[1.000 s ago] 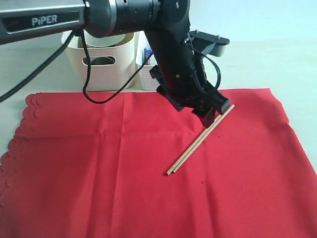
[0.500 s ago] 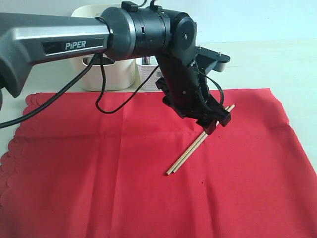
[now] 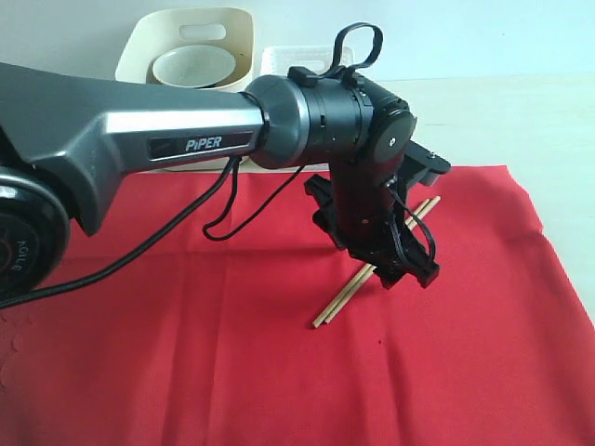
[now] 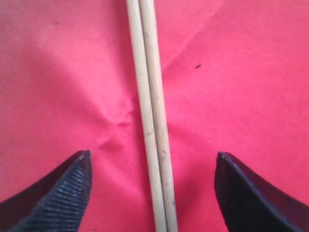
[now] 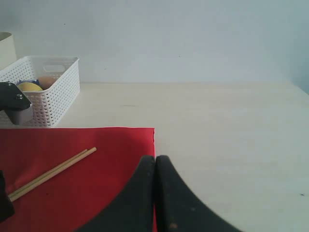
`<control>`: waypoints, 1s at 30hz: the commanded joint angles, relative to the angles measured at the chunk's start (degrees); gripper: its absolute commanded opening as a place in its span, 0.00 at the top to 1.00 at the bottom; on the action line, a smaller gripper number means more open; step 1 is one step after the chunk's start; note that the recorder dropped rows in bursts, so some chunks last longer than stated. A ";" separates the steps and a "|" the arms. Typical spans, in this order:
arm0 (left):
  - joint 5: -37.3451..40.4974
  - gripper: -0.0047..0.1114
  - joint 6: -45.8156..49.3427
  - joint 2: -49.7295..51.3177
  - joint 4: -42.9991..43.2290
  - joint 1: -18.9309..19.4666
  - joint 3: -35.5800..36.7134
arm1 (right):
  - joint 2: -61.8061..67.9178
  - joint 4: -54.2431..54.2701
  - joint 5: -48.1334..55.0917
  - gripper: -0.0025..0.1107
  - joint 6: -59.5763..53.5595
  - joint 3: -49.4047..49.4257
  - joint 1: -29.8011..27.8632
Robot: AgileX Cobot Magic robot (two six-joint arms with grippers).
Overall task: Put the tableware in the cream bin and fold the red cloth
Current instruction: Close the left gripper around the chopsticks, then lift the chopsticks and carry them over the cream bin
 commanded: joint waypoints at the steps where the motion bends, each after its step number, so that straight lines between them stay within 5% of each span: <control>1: -0.18 0.45 -1.04 -0.01 0.63 -0.16 -0.34 | -0.34 0.00 -0.72 0.98 0.00 0.26 -0.20; 5: 0.16 0.54 -1.04 -0.01 0.63 -0.16 -0.34 | -0.34 0.00 -0.72 0.98 0.00 0.26 -0.20; 30: 4.44 0.50 -0.87 1.41 0.11 -0.16 -0.34 | -0.34 0.00 -0.72 0.98 0.00 0.26 -0.20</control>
